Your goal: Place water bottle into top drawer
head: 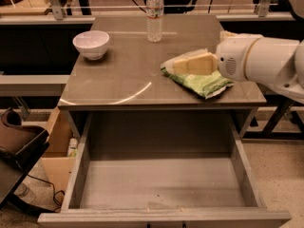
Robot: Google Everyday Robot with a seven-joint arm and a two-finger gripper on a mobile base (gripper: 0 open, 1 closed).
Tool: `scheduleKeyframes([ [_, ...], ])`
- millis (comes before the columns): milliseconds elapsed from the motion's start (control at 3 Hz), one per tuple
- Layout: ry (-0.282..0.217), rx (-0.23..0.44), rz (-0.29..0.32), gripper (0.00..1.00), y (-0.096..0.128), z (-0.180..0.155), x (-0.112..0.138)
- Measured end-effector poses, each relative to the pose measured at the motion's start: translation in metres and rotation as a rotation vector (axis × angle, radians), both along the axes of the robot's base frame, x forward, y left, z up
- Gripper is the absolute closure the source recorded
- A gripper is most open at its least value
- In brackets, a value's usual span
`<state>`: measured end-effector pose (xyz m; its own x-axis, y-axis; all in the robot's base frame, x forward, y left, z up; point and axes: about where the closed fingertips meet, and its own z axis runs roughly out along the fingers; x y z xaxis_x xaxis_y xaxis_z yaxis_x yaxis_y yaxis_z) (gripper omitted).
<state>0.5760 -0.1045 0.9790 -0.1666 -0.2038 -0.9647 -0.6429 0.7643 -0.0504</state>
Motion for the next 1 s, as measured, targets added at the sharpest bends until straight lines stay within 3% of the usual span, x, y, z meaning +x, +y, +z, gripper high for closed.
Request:
scheduleKeyframes([
  [333, -0.068, 0.073, -0.119, 0.00, -0.006, 0.025, 0.026],
  [667, -0.116, 0.084, -0.182, 0.00, -0.019, 0.038, 0.035],
  [1000, -0.116, 0.084, -0.182, 0.00, -0.019, 0.038, 0.035],
])
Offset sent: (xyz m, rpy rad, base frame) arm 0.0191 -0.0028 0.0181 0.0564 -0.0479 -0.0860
